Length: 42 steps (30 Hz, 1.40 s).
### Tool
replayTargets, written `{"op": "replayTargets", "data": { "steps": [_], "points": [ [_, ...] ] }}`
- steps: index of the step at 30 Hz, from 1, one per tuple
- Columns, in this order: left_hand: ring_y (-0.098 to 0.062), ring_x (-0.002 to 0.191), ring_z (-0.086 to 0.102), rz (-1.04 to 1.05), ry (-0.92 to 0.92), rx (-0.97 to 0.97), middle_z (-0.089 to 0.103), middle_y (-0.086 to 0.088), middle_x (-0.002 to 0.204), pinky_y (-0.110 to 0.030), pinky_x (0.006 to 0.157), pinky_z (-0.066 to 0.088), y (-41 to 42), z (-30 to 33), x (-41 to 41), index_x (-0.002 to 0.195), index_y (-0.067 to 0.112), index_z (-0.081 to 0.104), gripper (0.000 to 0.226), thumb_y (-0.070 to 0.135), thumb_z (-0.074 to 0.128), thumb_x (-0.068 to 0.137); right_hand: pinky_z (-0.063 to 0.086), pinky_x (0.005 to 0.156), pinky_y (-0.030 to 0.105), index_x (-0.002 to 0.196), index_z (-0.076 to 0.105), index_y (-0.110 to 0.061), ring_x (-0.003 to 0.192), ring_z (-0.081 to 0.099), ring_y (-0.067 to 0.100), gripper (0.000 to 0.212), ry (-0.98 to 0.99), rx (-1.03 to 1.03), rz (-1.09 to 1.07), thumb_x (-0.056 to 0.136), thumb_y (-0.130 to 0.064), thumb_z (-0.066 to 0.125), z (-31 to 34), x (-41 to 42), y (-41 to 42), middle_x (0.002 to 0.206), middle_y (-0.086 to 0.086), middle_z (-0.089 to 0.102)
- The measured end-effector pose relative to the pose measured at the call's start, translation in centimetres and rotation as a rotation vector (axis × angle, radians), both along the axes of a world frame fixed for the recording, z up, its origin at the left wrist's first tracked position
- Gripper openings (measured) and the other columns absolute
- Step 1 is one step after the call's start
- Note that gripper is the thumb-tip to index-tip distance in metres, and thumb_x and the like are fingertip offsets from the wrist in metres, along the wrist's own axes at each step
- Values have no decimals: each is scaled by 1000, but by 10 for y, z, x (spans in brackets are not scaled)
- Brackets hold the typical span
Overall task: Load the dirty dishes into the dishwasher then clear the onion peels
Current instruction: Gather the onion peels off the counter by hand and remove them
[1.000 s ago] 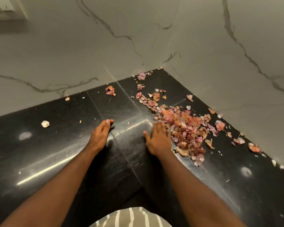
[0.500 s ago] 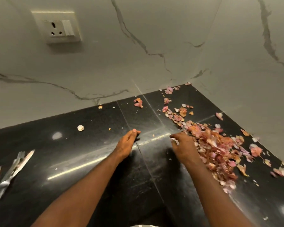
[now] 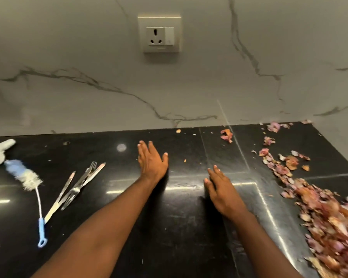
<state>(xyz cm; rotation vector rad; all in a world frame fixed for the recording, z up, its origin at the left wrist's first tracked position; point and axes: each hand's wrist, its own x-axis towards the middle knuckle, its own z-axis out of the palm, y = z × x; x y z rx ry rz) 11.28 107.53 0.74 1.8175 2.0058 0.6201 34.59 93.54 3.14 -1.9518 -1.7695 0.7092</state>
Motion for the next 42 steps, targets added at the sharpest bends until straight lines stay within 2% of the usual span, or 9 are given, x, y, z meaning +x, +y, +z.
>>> {"op": "replayTargets", "data": {
  "steps": [5,12,14,16,18,23,29,38,42],
  "points": [
    [-44,156,-14,104,127,-242,-11,-32,167,-56,127,-4,35,-10,-10,163,-1,2,106,73,38,97,17,126,28,157,43,-21,155,23,10,53,89,-4,-68,108,-42,45,-13,8,-15,168,-2,29],
    [-27,157,-21,-563,43,-210,-19,-13,170,-44,126,-15,8,-6,99,165,15,-8,96,76,25,99,19,120,22,151,52,-21,152,32,12,47,43,17,-244,107,-37,49,-14,37,-27,164,-3,38],
    [-29,160,-9,-766,-105,-275,-15,-4,172,-49,129,-5,-9,4,131,165,30,-10,91,79,27,98,20,122,29,154,48,-18,153,31,18,50,-46,1,-328,107,-36,49,-9,55,-27,166,3,36],
    [-32,152,31,-874,-253,-296,11,3,173,-49,125,24,-23,14,151,162,47,-3,82,81,30,95,20,125,34,157,40,-13,156,26,23,58,-169,-64,-384,105,-36,53,-1,81,-28,168,9,31],
    [-17,134,49,-863,-374,-236,40,5,158,-38,115,36,-28,20,162,161,50,14,69,74,34,100,24,126,40,159,33,-11,156,25,28,77,-315,-221,-401,97,-45,65,5,114,-30,169,13,25],
    [-27,148,40,-497,-359,11,46,-12,158,-44,124,29,18,0,145,152,17,46,58,52,45,106,45,106,38,145,47,-16,133,52,28,97,-374,-600,-334,71,-68,83,20,168,-40,150,9,48],
    [-43,158,-3,-188,79,-99,-1,-30,169,-56,126,9,86,-6,110,162,0,15,94,63,47,101,54,94,38,122,69,-16,110,66,30,85,-409,-591,-314,60,-71,87,38,164,-32,122,9,70],
    [-47,156,-12,-59,130,-208,-10,-37,165,-55,126,-7,122,-13,150,162,-3,0,116,77,46,92,58,93,43,122,70,-14,104,68,32,87,-343,-575,-410,56,-66,92,40,157,-32,117,8,72],
    [-48,156,-10,-305,295,-156,-5,-37,165,-57,127,-7,100,-16,188,164,1,7,108,82,24,94,58,92,43,115,72,-17,103,68,30,75,-305,-576,-433,57,-60,95,41,156,-33,114,7,72]
  ]
}}
